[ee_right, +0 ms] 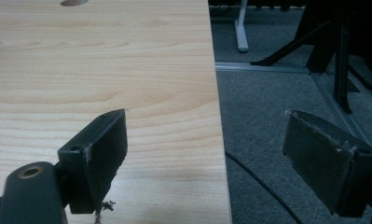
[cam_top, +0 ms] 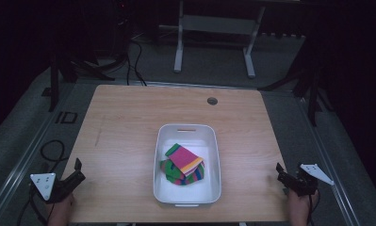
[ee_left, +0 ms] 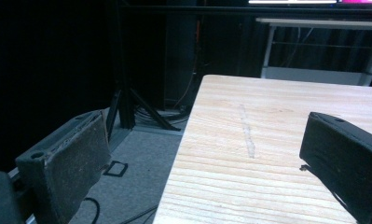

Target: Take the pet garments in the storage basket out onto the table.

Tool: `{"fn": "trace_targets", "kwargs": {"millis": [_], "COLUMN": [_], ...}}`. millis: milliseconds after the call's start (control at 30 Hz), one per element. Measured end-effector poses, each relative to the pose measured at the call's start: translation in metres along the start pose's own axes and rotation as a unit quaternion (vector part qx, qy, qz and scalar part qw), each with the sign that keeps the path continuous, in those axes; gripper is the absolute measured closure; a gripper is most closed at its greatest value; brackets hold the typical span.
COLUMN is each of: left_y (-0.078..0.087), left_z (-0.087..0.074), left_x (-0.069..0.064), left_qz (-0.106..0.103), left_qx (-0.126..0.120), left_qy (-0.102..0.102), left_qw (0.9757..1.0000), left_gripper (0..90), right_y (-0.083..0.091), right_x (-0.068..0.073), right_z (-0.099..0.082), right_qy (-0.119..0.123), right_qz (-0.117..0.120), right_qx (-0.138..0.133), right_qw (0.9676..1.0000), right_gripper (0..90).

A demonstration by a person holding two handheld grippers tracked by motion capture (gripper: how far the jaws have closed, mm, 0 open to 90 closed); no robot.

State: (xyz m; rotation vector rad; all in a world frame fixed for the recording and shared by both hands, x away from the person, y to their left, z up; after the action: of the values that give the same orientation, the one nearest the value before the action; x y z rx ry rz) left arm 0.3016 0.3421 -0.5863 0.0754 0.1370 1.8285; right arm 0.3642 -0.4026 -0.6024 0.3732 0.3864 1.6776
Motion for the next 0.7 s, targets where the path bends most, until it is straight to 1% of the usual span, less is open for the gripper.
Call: {"fn": "trace_targets", "kwargs": {"millis": [33,67,100,167,233,267,300,333,367,433,467,533,600,700], "left_y": [0.000,0.000,0.000,0.000,0.000,-0.001,-0.001,-0.001,-0.001,-0.002,-0.002,-0.002,-0.002,-0.002], "left_z": [0.000,0.000,0.000,0.000,0.000,0.000,0.000,0.000,-0.001,-0.001,-0.001,-0.001,-0.001,-0.001], "left_x": [0.000,-0.001,-0.001,-0.001,-0.001,-0.002,-0.002,-0.002,-0.002,-0.003,-0.003,-0.002,-0.001,-0.001], "left_qz": [0.000,-0.002,-0.005,-0.008,-0.009,-0.011,-0.011,-0.011,-0.011,-0.012,-0.011,-0.010,-0.010,-0.009], "left_qx": [0.000,0.003,0.005,0.004,0.004,0.005,0.006,0.007,0.008,0.008,0.008,0.008,0.007,0.007], "left_qy": [-0.001,0.000,0.000,0.000,0.000,0.000,-0.001,-0.002,-0.004,-0.006,-0.006,-0.001,0.004,0.004], "left_qw": [1.0000,1.0000,1.0000,1.0000,1.0000,0.9999,0.9999,0.9999,0.9999,0.9999,0.9999,0.9999,0.9999,0.9999], "left_gripper": [1.9,1.9,1.9,1.8,1.9,1.8,1.9,1.9,1.8,1.9,1.8,1.9,1.8,1.8], "right_y": [0.000,0.000,-0.001,-0.002,-0.002,-0.003,-0.004,-0.004,-0.004,-0.005,-0.006,-0.006,-0.005,-0.003], "right_x": [0.000,0.000,0.001,0.001,0.004,0.006,0.007,0.006,0.007,0.009,0.010,0.013,0.014,0.020], "right_z": [-0.002,-0.002,-0.003,-0.003,-0.004,-0.005,-0.006,-0.006,-0.007,-0.007,-0.008,-0.010,-0.011,-0.011], "right_qy": [0.004,0.004,0.008,0.010,0.007,0.008,0.011,0.013,0.013,0.016,0.020,0.020,0.026,0.033], "right_qz": [-0.007,-0.007,-0.004,-0.005,0.008,0.020,0.027,0.026,0.034,0.057,0.063,0.078,0.077,0.091], "right_qx": [0.009,0.009,0.015,0.019,0.024,0.029,0.035,0.038,0.039,0.045,0.050,0.062,0.079,0.092], "right_qw": [0.9999,0.9999,0.9998,0.9998,0.9996,0.9993,0.9990,0.9989,0.9986,0.9972,0.9966,0.9948,0.9936,0.9910], "right_gripper": [13.9,13.9,14.0,14.0,13.9,13.9,13.9,13.9,13.8,13.7,13.7,13.7,13.6,13.5]}}
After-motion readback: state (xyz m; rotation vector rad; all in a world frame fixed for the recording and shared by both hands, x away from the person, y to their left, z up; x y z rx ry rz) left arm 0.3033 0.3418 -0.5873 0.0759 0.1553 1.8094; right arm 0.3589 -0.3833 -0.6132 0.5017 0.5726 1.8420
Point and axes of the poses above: each handheld gripper's, and its own axes: y roughly backward along the jaws, z roughly out of its top, x roughly to its left, the point moved 10 cm from there along -y, roughly forward along the jaws, and after that the axes turned 3 degrees about z, right-handed, at the moved point
